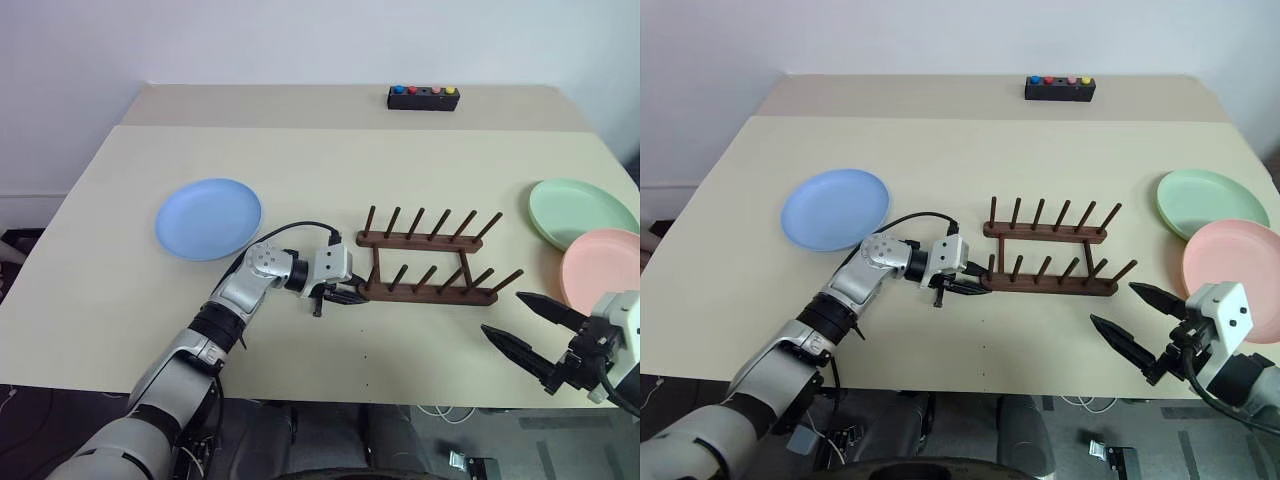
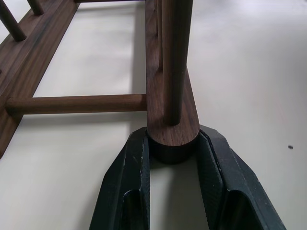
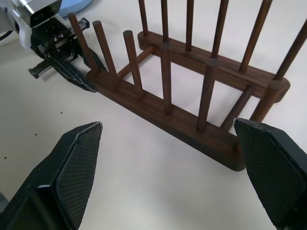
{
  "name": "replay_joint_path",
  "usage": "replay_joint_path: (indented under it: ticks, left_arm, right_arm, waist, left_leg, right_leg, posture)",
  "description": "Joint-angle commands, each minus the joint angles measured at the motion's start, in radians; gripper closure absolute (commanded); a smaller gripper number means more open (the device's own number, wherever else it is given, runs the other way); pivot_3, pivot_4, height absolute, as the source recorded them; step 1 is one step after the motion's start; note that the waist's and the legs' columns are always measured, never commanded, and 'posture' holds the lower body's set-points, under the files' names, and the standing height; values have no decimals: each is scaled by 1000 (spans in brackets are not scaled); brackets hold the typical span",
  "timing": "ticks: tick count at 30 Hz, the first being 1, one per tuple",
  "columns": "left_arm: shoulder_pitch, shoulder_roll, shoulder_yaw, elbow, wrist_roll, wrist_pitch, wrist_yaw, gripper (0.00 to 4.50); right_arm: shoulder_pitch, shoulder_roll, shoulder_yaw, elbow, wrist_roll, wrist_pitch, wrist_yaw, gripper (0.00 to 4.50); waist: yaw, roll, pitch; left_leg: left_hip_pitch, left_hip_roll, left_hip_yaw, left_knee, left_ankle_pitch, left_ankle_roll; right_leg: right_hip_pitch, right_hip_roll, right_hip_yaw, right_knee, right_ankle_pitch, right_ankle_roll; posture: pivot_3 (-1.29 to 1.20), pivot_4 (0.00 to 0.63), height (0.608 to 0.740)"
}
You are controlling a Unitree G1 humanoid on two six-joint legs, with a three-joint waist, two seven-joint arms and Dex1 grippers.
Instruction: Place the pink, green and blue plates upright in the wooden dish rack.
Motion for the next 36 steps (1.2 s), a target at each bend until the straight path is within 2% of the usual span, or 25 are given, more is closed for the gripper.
replay_joint_path:
  ticks: [1, 8, 10, 11, 14, 20, 22, 24, 25, 30, 31, 36]
  left_arm:
    - [0, -8, -6, -2, 17, -13, -12, 3738]
    - [12, -1, 2, -11, 18, 3, -19, 3738]
    - [15, -1, 8, -18, 12, 10, -15, 2664]
    - [17, 0, 12, -26, 9, 13, -13, 2439]
    - [29, 10, 26, -57, 3, 29, -15, 977]
    - [70, 64, 72, -177, -35, 110, -9, 977]
    - [104, 102, 99, -246, -68, 158, -21, 914]
    - [154, 149, 122, -328, -110, 212, -45, 1443]
    - [183, 173, 125, -374, -126, 234, -60, 1797]
    - [268, 208, 93, -520, -140, 301, -52, 4245]
    - [269, 199, 75, -531, -121, 311, -32, 4434]
    - [263, 121, 8, -548, -82, 365, 51, 4434]
  right_arm:
    - [3, 2, -21, -32, 7, -18, -2, 0]
    - [-23, -15, -7, -21, 3, -9, -5, 0]
    - [-24, -16, -5, -21, 3, -6, -4, 0]
    - [-25, -16, -6, -21, 3, -5, -3, 0]
    - [-23, -21, -12, -23, 7, -1, 0, 0]
    - [9, -25, -37, -31, 11, 9, 8, 0]
    - [29, -26, -35, -32, -10, 9, 3, 548]
    - [50, -33, -16, -24, -55, 13, -13, 1295]
    - [56, -38, 0, -15, -86, 16, -27, 1850]
    - [32, -39, 80, 46, -222, -1, -89, 4325]
    - [19, -42, 98, 63, -249, -4, -103, 4477]
    - [-56, -55, 170, 120, -332, -1, -142, 4477]
  waist:
    - [1, 0, 0]
    - [-1, 0, 0]
    - [0, 0, 0]
    - [-1, 0, 0]
    - [-2, 0, 0]
    - [-6, 0, 0]
    - [-9, 0, 0]
    - [-12, 0, 0]
    - [-13, 1, 0]
    - [-18, 0, 0]
    - [-18, 0, 0]
    - [-22, 0, 0]
  left_leg:
    - [0, 0, 0, 0, 0, 0]
    - [0, 0, 0, 0, 0, 0]
    - [0, 0, 0, 0, 0, 0]
    - [0, 0, 0, 0, 0, 0]
    - [0, 0, 0, -1, 0, 0]
    - [0, 0, 0, -1, 0, 0]
    - [0, 0, 0, -1, 0, 0]
    - [0, 0, 0, -1, 0, 0]
    - [0, 1, 0, -2, 0, 0]
    - [0, 0, 0, -1, 0, 0]
    - [0, 0, 0, 0, 0, 0]
    - [0, 0, 0, 0, 0, 0]
  right_leg:
    - [0, 0, 0, 0, 0, 0]
    - [0, 0, 0, 0, 0, 0]
    - [0, 0, 0, 0, 0, 0]
    - [0, 0, 0, 0, 0, 0]
    - [0, 0, 0, 0, 0, 0]
    - [0, 0, 0, 1, 0, 0]
    - [-1, 0, 0, 1, 0, 0]
    - [-1, 0, 0, 1, 0, 0]
    - [-1, 0, 0, 1, 0, 0]
    - [-1, 0, 0, 1, 0, -1]
    - [0, 0, 0, 1, -1, -3]
    - [0, 0, 0, 1, -1, -3]
  posture:
    - [0, 150, 740]
    - [0, 150, 740]
    - [0, 150, 740]
    - [0, 150, 740]
    - [0, 150, 740]
    - [0, 150, 740]
    - [0, 150, 740]
    - [0, 150, 740]
    - [0, 150, 740]
    - [0, 150, 740]
    - [0, 150, 740]
    - [0, 150, 740]
